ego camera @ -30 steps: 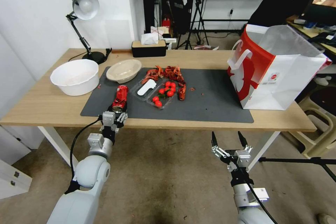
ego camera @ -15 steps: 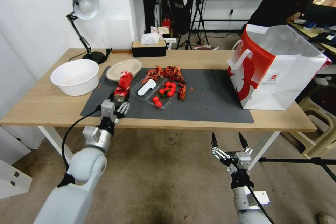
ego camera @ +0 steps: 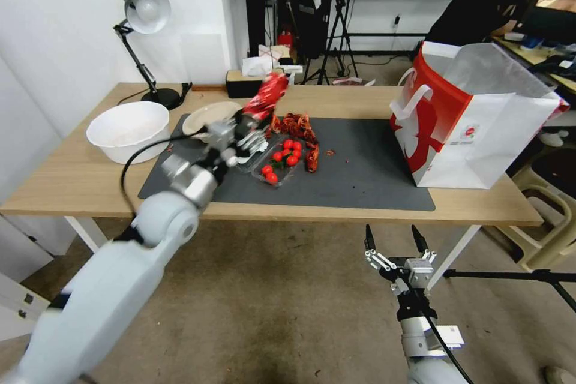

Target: Pick up the trash from the table and place it into the takeout bag.

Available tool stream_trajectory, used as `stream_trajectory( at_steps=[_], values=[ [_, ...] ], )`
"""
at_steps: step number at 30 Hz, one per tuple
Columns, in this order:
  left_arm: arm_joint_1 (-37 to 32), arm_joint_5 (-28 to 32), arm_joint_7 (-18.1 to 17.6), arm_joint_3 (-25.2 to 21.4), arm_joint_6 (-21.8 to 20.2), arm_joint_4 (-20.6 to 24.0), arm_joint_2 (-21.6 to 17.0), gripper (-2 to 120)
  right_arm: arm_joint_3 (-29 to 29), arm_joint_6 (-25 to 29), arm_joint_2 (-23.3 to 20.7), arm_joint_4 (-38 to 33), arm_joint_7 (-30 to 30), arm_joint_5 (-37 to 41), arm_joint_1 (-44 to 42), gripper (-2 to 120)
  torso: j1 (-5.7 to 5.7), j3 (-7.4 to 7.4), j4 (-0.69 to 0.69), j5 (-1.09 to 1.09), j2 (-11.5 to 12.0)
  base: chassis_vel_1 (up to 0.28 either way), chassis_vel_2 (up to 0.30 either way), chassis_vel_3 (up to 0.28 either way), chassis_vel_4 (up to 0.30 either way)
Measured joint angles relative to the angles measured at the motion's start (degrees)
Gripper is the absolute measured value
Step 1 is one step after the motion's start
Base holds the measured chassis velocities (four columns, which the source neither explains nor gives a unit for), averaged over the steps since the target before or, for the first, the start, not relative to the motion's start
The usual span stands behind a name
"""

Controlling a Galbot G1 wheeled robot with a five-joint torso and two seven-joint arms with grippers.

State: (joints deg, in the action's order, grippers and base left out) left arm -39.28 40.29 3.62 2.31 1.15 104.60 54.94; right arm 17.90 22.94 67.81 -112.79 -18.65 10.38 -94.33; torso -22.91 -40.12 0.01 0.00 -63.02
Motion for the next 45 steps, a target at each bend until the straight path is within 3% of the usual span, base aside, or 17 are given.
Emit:
stream_trajectory(
  at_steps=[2, 3, 5, 7, 14, 25, 45],
  values=[
    [6.0, 2.1, 0.0, 4.8, 0.0, -3.0, 1.2, 50, 0.1, 0.0, 0.0, 0.3, 0.0, 0.0, 0.2, 100, 0.00, 0.00, -0.02, 0.00, 0.0, 0.000, 0.000, 0.000, 0.000],
    [6.0, 2.1, 0.0, 4.8, 0.0, -3.0, 1.2, 50, 0.1, 0.0, 0.0, 0.3, 0.0, 0.0, 0.2, 100, 0.00, 0.00, -0.02, 0.00, 0.0, 0.000, 0.000, 0.000, 0.000],
    [16.3, 5.9, 0.0, 11.6, 0.0, -8.6, 4.5, 50, 0.2, -0.3, -0.1, 0.6, -0.3, 0.0, 0.7, 100, -0.01, 0.00, -0.02, 0.03, 0.0, 0.000, 0.000, 0.000, 0.000],
    [17.9, 6.7, 0.0, 12.7, 0.0, -9.6, 5.3, 50, 0.2, -0.3, -0.1, 0.7, -0.3, 0.0, 0.8, 100, -0.01, 0.00, -0.01, 0.03, 0.0, 0.000, 0.000, 0.000, 0.000],
    [31.5, 10.9, -0.3, 23.6, 0.0, -18.9, 14.9, 50, 0.2, -0.6, 0.0, 2.1, -0.6, 0.1, 2.1, 100, -0.01, 0.00, -0.02, 0.03, 0.0, 0.000, 0.000, 0.000, 0.000],
    [38.7, 12.4, 0.2, 30.3, 0.7, -26.9, 25.5, 50, 0.4, -0.6, 0.2, 3.0, -0.8, 0.3, 2.8, 100, 0.00, 0.01, 0.00, 0.01, 0.0, 0.000, 0.000, 0.000, 0.000],
    [41.6, 13.5, 1.5, 32.7, 1.0, -32.9, 30.6, 50, 0.5, -0.5, 0.6, 3.1, -0.8, 0.3, 2.8, 100, 0.00, 0.01, -0.01, 0.00, 0.0, 0.000, 0.000, 0.000, 0.000]
  ],
)
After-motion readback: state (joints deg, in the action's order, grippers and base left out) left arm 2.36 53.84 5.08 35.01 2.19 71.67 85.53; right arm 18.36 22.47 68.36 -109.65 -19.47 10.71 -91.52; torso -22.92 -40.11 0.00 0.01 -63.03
